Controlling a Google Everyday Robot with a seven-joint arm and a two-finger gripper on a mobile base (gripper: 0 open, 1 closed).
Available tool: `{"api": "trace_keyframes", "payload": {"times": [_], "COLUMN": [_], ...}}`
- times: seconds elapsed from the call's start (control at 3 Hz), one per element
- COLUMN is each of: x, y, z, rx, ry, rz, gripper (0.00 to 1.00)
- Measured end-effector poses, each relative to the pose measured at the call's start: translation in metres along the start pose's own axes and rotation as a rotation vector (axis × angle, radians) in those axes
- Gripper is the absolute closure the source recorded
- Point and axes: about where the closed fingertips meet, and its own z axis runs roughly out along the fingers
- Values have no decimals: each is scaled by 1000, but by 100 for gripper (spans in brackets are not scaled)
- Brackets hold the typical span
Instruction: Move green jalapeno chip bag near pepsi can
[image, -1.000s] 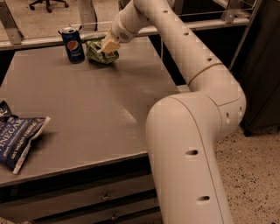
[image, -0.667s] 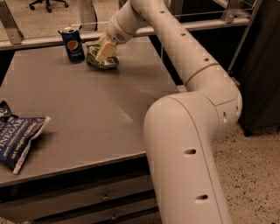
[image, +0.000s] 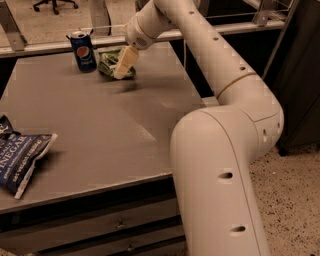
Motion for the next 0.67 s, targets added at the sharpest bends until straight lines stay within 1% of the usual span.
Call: {"api": "trace_keyframes", "payload": {"times": [0.33, 0.67], "x": [13, 33], "y": [-2, 4], "z": [-46, -110], "rx": [46, 117], "ry": [-25, -86], "rz": [16, 39], "gripper": [0, 0]}}
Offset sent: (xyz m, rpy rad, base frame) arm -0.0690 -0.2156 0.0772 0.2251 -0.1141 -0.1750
